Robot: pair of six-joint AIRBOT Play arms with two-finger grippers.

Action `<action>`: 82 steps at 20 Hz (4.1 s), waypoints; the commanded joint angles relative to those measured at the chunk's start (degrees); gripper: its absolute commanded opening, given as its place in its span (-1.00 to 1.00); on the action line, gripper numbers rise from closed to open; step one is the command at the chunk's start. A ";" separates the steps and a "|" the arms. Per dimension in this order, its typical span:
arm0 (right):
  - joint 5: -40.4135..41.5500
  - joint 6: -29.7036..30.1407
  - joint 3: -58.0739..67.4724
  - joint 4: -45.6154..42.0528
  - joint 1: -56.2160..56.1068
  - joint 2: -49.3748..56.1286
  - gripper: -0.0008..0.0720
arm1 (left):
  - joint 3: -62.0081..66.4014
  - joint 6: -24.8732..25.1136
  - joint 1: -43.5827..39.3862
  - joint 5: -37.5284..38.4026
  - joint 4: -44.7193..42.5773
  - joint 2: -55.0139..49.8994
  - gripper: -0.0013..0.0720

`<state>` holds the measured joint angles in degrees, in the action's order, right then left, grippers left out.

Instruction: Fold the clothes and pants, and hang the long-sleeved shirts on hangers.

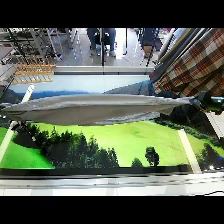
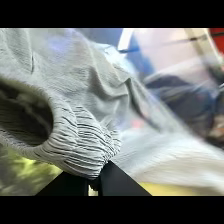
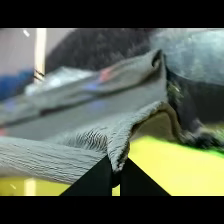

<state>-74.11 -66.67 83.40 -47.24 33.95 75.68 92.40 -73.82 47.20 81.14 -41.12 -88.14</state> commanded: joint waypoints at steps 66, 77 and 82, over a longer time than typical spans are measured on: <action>-19.52 -11.10 -48.30 -23.26 10.54 -24.63 0.60 | -29.42 -2.10 15.39 -14.27 -20.17 -1.55 0.40; -9.92 -4.11 -54.84 -23.58 12.07 -18.08 0.60 | -31.36 0.76 15.47 -16.35 -15.17 -1.46 -0.91; -3.91 -3.78 -54.90 -22.49 12.07 -13.84 0.60 | -31.36 0.55 15.47 -13.75 -12.15 -1.46 -0.92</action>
<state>-81.84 -71.24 28.64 -70.43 45.98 59.59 61.06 -73.25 62.61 65.78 -55.20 -89.65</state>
